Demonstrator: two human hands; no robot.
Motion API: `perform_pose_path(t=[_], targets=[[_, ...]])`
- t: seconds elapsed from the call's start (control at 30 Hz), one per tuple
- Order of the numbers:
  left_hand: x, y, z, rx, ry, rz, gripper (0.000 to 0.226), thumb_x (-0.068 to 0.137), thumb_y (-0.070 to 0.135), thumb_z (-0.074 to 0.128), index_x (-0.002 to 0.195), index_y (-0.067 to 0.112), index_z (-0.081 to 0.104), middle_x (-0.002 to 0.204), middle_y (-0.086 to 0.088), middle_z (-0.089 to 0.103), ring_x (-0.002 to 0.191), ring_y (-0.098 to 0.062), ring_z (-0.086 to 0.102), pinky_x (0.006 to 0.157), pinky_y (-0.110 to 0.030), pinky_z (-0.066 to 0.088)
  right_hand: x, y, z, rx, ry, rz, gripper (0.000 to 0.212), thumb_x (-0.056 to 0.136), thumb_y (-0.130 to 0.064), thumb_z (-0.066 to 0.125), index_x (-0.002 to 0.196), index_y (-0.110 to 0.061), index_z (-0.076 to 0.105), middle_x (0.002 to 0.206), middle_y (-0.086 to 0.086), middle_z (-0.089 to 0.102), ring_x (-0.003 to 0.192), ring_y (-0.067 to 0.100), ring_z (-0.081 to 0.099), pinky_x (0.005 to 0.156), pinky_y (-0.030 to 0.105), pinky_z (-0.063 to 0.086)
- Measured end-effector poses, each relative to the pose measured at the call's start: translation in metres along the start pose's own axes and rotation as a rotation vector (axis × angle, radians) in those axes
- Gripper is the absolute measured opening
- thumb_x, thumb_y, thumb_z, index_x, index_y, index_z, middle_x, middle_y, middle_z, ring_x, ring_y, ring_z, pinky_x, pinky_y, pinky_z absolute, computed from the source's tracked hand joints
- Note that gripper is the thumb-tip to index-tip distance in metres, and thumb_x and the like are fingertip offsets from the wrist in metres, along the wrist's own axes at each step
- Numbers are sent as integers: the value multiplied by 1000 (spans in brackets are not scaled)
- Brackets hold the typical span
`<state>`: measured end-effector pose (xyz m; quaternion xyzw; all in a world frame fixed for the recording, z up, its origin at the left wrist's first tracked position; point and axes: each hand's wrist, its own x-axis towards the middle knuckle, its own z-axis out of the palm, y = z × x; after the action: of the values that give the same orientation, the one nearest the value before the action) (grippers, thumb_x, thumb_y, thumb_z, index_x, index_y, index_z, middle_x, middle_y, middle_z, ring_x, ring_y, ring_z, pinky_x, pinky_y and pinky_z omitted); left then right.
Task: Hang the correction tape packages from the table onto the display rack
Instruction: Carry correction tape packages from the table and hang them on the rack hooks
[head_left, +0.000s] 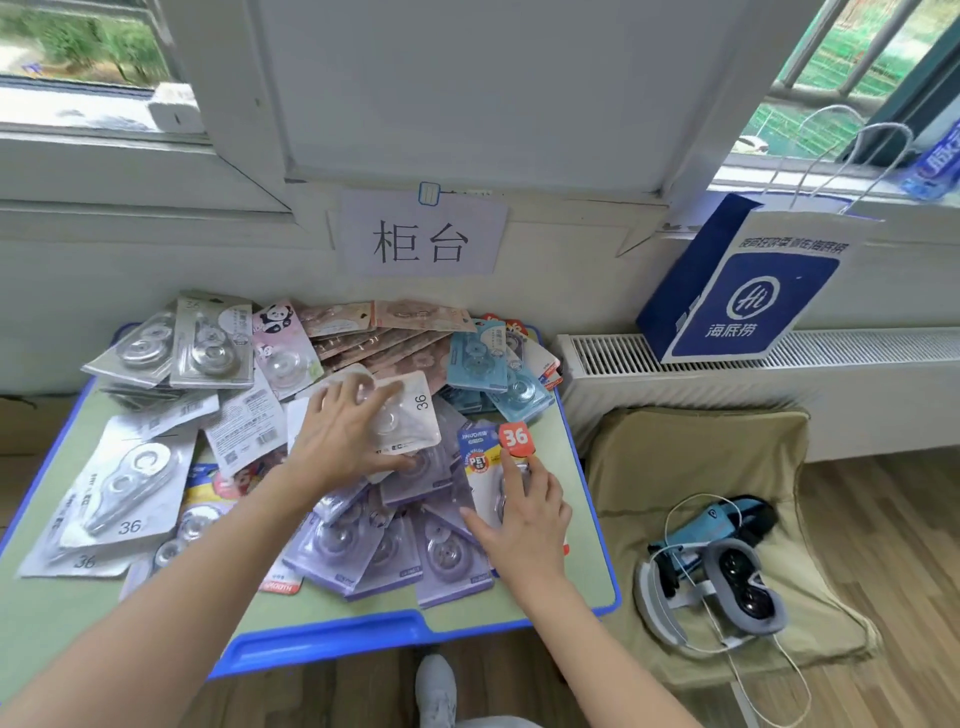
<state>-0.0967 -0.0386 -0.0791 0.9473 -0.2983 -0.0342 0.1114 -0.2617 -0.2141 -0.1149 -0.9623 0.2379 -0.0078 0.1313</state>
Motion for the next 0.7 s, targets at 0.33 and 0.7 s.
perform_pose_path(t=[0.33, 0.7], targets=[[-161, -7, 10, 4, -12, 44, 93, 63, 72, 66, 143, 37, 33, 135, -2, 36, 125, -22, 37, 105, -34, 18, -146, -28, 8, 33, 129, 118, 80, 78, -61, 61, 144, -22, 38, 145, 14, 36, 128, 35, 38, 93, 45, 35], [-299, 31, 30, 33, -78, 91, 95, 63, 76, 63, 143, 38, 30, 134, -1, 35, 124, -23, 37, 104, -34, 18, -302, 1, 23, 90, 125, 230, 77, 79, -54, 66, 142, -19, 40, 144, 15, 35, 130, 35, 35, 101, 47, 29]])
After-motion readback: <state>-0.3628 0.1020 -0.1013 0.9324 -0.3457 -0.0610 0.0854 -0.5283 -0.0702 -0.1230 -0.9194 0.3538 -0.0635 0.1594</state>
